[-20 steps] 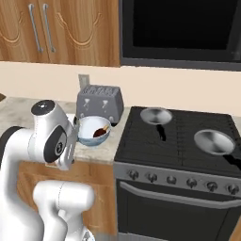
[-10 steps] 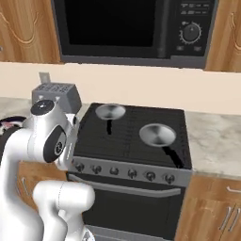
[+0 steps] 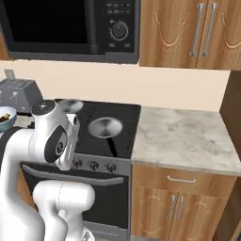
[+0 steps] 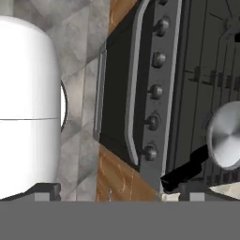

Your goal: Place one of the steaks on the plate and the other in the bowl. Then place the bowl in the fridge.

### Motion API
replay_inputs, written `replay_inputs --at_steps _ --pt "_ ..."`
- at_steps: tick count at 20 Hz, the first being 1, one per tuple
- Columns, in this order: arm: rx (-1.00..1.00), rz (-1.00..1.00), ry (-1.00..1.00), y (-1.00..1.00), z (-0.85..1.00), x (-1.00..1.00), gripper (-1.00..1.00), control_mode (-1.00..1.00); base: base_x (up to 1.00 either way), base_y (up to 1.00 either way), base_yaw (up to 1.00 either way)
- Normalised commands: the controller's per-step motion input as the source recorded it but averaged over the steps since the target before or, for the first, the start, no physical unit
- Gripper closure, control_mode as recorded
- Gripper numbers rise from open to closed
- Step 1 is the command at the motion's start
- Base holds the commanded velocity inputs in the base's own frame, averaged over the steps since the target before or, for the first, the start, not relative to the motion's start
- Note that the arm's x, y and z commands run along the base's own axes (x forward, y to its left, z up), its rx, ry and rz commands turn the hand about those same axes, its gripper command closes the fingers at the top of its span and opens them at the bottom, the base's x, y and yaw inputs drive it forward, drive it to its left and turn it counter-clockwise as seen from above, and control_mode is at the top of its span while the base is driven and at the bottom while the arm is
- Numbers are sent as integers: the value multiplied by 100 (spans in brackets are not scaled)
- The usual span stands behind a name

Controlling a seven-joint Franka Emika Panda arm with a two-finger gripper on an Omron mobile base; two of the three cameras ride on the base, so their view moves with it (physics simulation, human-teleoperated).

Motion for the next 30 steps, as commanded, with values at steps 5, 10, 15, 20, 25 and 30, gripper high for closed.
replay_inputs --at_steps 5,10,15,20,25,30 --pt "0 0 0 0 0 0 -100 100 -51 -68 0" --pt "0 0 0 0 0 0 -100 100 -44 -64 0" --pt "0 0 0 0 0 0 -100 100 -26 -81 0" --pt "0 0 0 0 0 0 -100 100 -23 -95 0" --pt "0 0 0 0 0 0 -100 100 -28 -92 0" --pt "0 0 0 0 0 0 -100 100 -28 -62 0"
